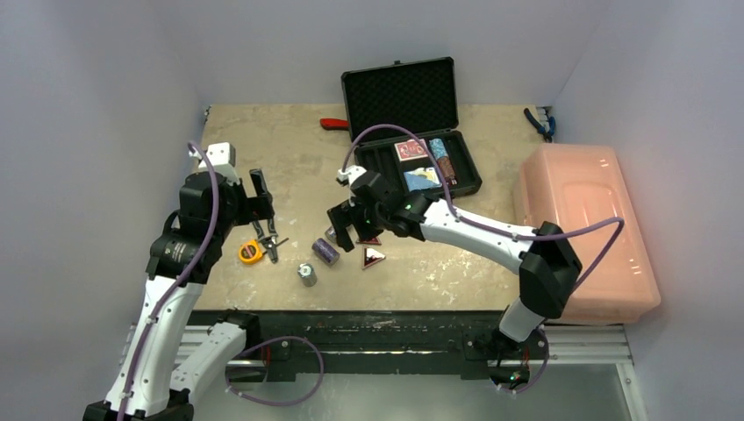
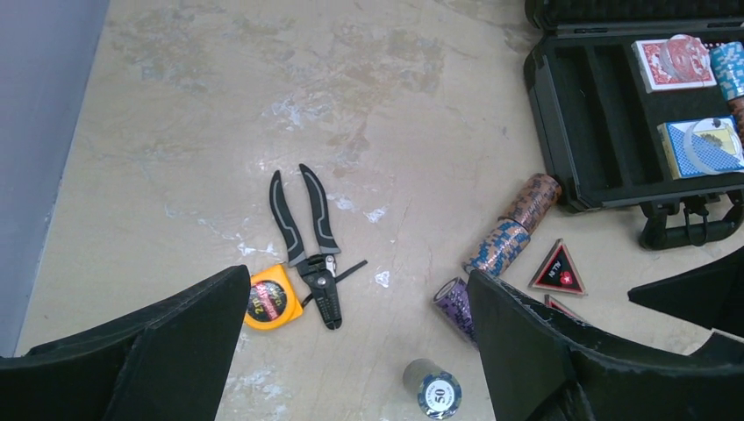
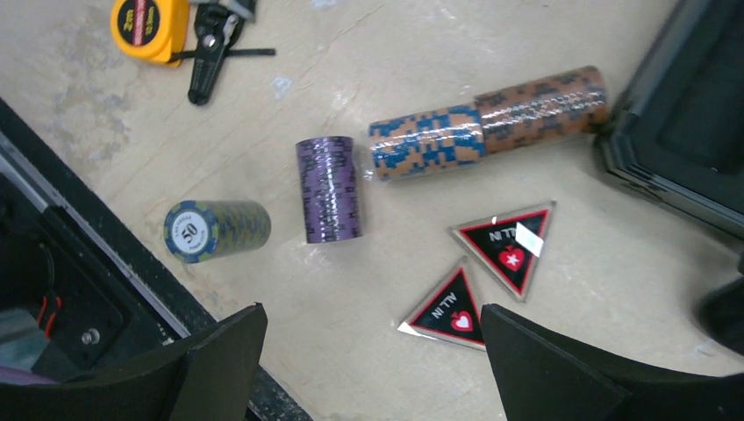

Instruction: Pack up texas hold em set

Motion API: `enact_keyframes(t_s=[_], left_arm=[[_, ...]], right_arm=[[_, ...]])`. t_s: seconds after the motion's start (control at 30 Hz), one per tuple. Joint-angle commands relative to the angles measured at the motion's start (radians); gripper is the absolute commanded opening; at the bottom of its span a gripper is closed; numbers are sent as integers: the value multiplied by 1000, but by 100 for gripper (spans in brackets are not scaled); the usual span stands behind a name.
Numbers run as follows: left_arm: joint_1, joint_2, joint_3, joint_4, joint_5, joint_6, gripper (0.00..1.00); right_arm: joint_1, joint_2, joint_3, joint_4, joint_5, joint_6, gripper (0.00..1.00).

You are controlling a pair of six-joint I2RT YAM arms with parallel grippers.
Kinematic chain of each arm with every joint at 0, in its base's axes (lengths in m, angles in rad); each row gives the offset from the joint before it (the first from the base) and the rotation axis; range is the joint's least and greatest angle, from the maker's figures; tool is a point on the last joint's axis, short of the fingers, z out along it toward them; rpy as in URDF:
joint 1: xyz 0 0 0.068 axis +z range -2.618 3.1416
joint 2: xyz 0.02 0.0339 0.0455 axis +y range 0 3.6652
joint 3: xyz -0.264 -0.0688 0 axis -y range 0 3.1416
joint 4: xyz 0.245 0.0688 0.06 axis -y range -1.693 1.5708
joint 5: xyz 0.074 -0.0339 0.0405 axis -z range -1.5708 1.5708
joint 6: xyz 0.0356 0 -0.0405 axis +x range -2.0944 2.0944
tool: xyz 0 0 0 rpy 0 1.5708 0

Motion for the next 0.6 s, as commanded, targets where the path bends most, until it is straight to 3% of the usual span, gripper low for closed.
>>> enact_keyframes(t_s=[0.0, 0.33, 0.57], left_arm=[[-3, -36, 23, 22, -68, 6, 94], [-3, -72, 18, 24, -106, 4, 94], [-2, -83, 16, 27, -110, 5, 93]], right_arm=[[39, 46, 87, 25, -12, -116, 96], [74, 279, 269, -21, -39, -223, 72], [85, 363, 321, -31, -42, -245, 63]])
